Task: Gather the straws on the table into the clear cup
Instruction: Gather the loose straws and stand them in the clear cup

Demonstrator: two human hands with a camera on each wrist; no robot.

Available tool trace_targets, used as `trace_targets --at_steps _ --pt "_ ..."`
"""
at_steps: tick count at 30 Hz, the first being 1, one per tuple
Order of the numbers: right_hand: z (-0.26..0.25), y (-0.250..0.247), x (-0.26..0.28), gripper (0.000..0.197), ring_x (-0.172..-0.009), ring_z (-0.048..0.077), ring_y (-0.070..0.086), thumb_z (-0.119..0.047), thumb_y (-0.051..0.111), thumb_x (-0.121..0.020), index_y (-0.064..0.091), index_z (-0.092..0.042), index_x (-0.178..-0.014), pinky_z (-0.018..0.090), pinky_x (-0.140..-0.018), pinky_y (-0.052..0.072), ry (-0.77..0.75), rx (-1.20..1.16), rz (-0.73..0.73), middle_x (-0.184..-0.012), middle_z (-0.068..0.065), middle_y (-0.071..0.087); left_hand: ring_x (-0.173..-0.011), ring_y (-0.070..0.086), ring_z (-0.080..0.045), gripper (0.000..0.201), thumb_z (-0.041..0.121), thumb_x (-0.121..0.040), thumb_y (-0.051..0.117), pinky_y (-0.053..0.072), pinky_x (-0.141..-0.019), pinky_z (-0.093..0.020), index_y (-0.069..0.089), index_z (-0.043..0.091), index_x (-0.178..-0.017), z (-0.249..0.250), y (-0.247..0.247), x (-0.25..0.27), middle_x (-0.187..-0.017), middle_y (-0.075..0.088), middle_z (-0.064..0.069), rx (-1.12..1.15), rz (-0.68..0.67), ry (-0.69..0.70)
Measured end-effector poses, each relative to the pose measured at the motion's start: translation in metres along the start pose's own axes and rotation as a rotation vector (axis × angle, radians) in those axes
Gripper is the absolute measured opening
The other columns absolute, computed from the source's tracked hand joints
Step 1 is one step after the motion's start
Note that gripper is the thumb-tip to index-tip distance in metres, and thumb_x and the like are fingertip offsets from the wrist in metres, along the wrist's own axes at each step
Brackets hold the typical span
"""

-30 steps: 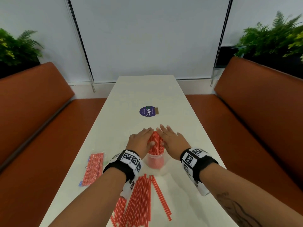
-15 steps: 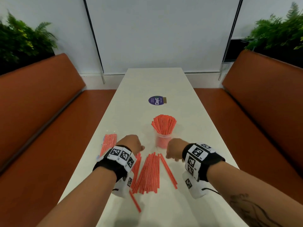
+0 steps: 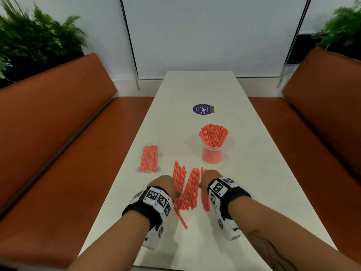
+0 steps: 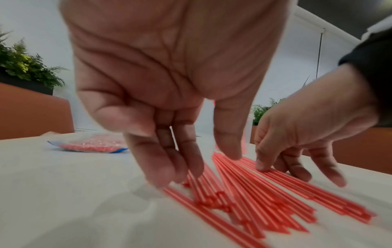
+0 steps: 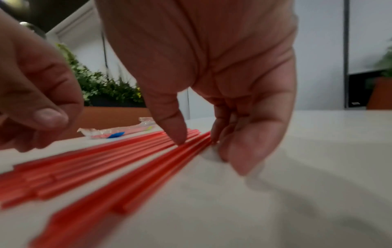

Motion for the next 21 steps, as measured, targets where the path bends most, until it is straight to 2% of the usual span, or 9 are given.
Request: trace_targets --at_steps 2,4,7,10,12,16,18,19,21 --pt "-0.001 0.004 0.0 0.016 -0.101 0.019 0.057 -0.017 0.052 -0.094 0.063 -0.006 -0.099 0.028 -0.088 0.046 -0.004 0.025 0.004 -0.101 0.009 0.054 -0.1 0.066 -0.025 0.037 0.04 -0.086 0.06 0.051 -0.082 -0.031 0.063 0.005 -0.1 0.007 -0.003 0.003 -0.103 0.068 -0.01 0.016 0.03 0.021" --pt "0.002 0.007 -0.001 0.026 -0.094 0.017 0.055 -0.017 0.056 -0.09 0.061 -0.005 -0.113 0.027 -0.091 0.048 0.002 0.06 0.036 -0.099 0.008 0.054 -0.1 0.066 -0.025 0.035 0.04 -0.086 0.06 0.052 -0.081 -0.032 0.063 0.007 -0.096 0.014 -0.003 0.005 -0.094 0.067 -0.01 0.022 0.043 0.047" --pt "0.001 0.01 0.001 0.035 -0.113 0.022 0.06 -0.015 0.055 -0.091 0.056 -0.004 -0.124 0.028 -0.097 0.047 0.022 0.088 0.037 -0.122 0.009 0.061 -0.085 0.066 -0.027 0.03 0.036 -0.086 0.061 0.051 -0.073 -0.032 0.061 0.008 -0.078 0.022 -0.002 0.006 -0.074 0.06 -0.009 0.048 0.041 0.056" --pt "-0.002 0.015 0.007 0.041 -0.127 0.028 0.051 -0.013 0.052 -0.093 0.049 -0.002 -0.132 0.034 -0.105 0.041 -0.007 0.182 -0.002 -0.138 0.014 0.052 -0.071 0.052 -0.022 0.041 0.037 -0.086 0.06 0.044 -0.065 -0.028 0.04 0.015 -0.059 0.027 -0.002 0.006 -0.064 0.046 -0.003 0.07 0.067 0.053" --pt "-0.004 0.017 0.008 0.039 -0.126 0.029 0.052 -0.011 0.052 -0.092 0.051 -0.002 -0.13 0.035 -0.106 0.042 -0.033 0.222 -0.012 -0.136 0.015 0.053 -0.067 0.05 -0.02 0.043 0.037 -0.086 0.06 0.043 -0.063 -0.027 0.038 0.014 -0.057 0.03 -0.003 0.004 -0.066 0.047 -0.002 0.087 0.076 0.062" --pt "0.002 0.018 0.011 0.03 -0.118 0.028 0.058 -0.006 0.048 -0.093 0.059 -0.001 -0.121 0.031 -0.096 0.049 -0.005 0.273 -0.064 -0.128 0.014 0.06 -0.048 0.04 -0.014 0.045 0.032 -0.084 0.065 0.032 -0.045 -0.023 0.038 0.012 -0.054 0.035 -0.002 -0.005 -0.055 0.041 -0.002 0.225 0.03 0.04" --pt "0.004 0.013 0.01 0.031 -0.121 0.028 0.057 -0.008 0.047 -0.095 0.057 -0.001 -0.123 0.023 -0.088 0.05 -0.024 0.24 -0.083 -0.13 0.015 0.058 -0.06 0.057 -0.02 0.032 0.03 -0.085 0.065 0.045 -0.054 -0.027 0.055 0.006 -0.067 0.044 -0.004 -0.01 -0.069 0.058 -0.008 0.247 0.022 0.049" --pt "0.001 0.011 0.012 0.033 -0.123 0.028 0.054 -0.008 0.044 -0.096 0.055 0.0 -0.126 0.021 -0.086 0.049 -0.049 0.261 -0.095 -0.132 0.015 0.056 -0.079 0.066 -0.024 0.029 0.03 -0.086 0.064 0.051 -0.067 -0.03 0.063 0.001 -0.082 0.046 -0.006 -0.01 -0.085 0.066 -0.012 0.23 0.025 0.065" --pt "0.002 0.006 0.019 0.033 -0.125 0.028 0.052 -0.008 0.037 -0.099 0.052 0.001 -0.128 0.026 -0.096 0.045 -0.079 0.282 -0.099 -0.135 0.015 0.054 -0.103 0.065 -0.026 0.033 0.031 -0.087 0.063 0.052 -0.083 -0.03 0.066 0.0 -0.097 0.057 -0.011 -0.012 -0.11 0.068 -0.014 0.148 0.067 0.096"
Point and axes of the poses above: each hand's wrist, its own x-axis away from the middle knuckle, its own y-axis out of the palm, z = x × y, the point moved 9 cm from there along -x, towards the middle knuckle
